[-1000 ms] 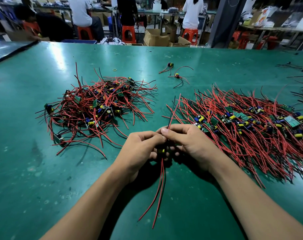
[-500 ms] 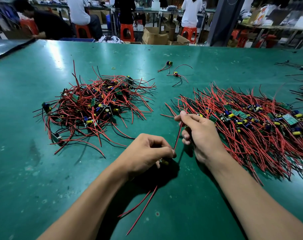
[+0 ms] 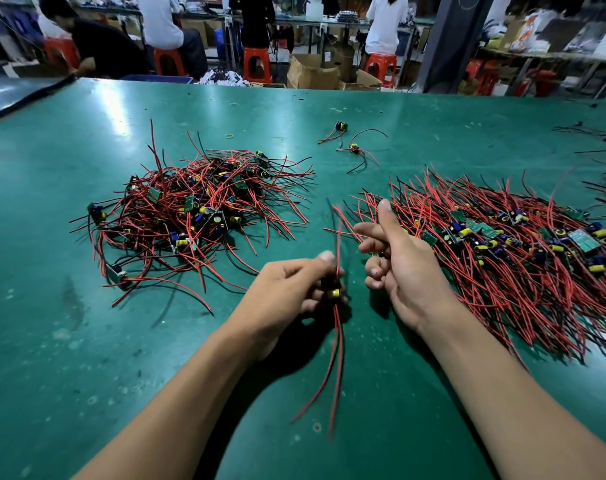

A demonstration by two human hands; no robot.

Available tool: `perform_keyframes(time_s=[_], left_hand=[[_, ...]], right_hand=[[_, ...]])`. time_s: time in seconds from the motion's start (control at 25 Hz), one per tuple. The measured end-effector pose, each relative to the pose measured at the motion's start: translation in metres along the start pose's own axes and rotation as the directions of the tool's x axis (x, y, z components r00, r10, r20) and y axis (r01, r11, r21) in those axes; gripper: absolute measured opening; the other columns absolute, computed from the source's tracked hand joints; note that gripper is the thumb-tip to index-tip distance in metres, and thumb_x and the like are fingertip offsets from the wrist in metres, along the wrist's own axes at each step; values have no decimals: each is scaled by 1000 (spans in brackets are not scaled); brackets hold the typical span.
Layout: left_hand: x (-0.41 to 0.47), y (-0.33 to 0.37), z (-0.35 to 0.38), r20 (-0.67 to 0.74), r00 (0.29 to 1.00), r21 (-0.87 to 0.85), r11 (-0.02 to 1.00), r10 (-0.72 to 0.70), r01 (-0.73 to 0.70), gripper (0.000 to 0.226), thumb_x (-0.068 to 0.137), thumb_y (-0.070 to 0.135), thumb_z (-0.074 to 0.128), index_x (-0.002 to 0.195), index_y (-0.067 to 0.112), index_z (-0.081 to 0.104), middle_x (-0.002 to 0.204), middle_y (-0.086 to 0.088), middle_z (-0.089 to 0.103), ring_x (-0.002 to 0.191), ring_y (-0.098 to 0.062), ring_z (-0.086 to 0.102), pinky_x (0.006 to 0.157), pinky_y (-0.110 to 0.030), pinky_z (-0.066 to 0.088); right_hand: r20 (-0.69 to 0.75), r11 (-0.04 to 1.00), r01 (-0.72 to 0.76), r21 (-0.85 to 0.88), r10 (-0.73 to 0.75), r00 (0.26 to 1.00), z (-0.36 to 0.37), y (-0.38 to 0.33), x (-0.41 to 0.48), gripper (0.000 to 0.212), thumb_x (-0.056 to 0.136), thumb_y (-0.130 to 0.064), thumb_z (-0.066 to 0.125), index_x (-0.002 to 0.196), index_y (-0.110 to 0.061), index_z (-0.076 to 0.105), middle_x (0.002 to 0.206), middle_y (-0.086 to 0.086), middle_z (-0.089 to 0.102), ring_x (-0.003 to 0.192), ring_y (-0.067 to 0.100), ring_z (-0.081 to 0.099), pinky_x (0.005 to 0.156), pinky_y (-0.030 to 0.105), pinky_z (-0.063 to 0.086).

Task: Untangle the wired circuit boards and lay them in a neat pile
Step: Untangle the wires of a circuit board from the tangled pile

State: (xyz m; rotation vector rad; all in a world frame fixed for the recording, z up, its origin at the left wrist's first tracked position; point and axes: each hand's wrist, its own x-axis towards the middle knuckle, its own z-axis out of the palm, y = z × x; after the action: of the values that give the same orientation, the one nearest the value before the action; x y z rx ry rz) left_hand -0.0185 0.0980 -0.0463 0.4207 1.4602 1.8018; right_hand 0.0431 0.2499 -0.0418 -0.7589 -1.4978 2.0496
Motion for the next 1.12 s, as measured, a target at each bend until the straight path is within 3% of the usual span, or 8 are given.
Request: perform_keyframes(time_s=[0.12, 0.32, 0.4, 0.56, 0.64, 0.76, 1.0, 1.12], left_hand=[[3, 5, 0, -55, 997, -224, 973, -62, 48, 51, 96, 42, 52, 104, -7, 65, 83, -20, 67, 66, -24, 68, 65, -37, 60], [3, 8, -1, -21, 995, -215, 972, -100, 93, 68, 96, 59, 33, 108, -1, 63, 94, -21, 64, 75, -26, 67, 70, -37, 60], [4, 8, -3, -4, 995, -205, 974, -96, 93, 73, 94, 62, 31, 116, 0, 62, 98, -22, 65, 80, -28, 66, 76, -39, 59], [5, 7, -4, -32, 997, -191, 979, -75, 68, 69, 93, 64, 33, 130, 10, 55, 100, -14, 73, 79, -20, 72, 71, -29, 59], [6, 6, -3, -33, 998, -215, 975, -57, 49, 66, 94, 63, 33, 134, 13, 50, 104, -15, 73, 89, -23, 73, 78, -32, 59], [6, 4, -1, -41, 997, -189, 981, -57, 49, 64, 95, 61, 32, 133, 13, 52, 120, -21, 66, 110, -33, 66, 90, -41, 54], [7, -1, -2, -43, 998, -133, 990, -42, 36, 36, 99, 34, 51, 109, 1, 63, 95, -19, 70, 79, -27, 68, 73, -37, 60], [5, -6, -2, -57, 996, 15, 998, 67, -66, 13, 97, 16, 57, 101, 7, 66, 88, -10, 70, 63, -21, 65, 60, -35, 58]], right_hand=[[16, 996, 47, -80, -46, 999, 1, 5, -1, 48, 89, -60, 60, 95, -13, 71, 71, -2, 57, 40, 9, 40, 39, 21, 33], [81, 965, 146, -219, -131, 988, 3, 6, -6, 37, 89, -54, 64, 91, -17, 72, 65, -11, 57, 44, 6, 43, 42, 20, 33], [189, 839, 303, -453, -242, 952, 5, 8, -9, 27, 87, -46, 72, 99, -22, 73, 70, -14, 58, 54, 3, 48, 54, 18, 38], [419, 472, 516, -715, -303, 856, 8, 18, -16, 49, 83, -25, 79, 128, -25, 62, 102, -5, 54, 85, 0, 53, 79, 11, 41], [407, 456, 560, -691, -394, 824, 7, 15, -15, 40, 85, -15, 76, 124, -18, 66, 106, -2, 59, 89, -1, 54, 84, 9, 40], [227, 390, 499, -774, -564, 794, -1, 7, -10, 28, 89, -18, 72, 117, -17, 70, 109, 2, 63, 98, 13, 61, 93, 27, 47], [-77, 169, 63, -984, -709, 701, -17, -6, -9, 40, 88, -27, 69, 128, -23, 65, 137, 5, 51, 121, 31, 47, 99, 46, 36], [164, 84, 325, -942, -730, 664, -2, 6, -17, 34, 87, -21, 70, 120, -14, 69, 128, 10, 56, 114, 32, 53, 98, 47, 42]])
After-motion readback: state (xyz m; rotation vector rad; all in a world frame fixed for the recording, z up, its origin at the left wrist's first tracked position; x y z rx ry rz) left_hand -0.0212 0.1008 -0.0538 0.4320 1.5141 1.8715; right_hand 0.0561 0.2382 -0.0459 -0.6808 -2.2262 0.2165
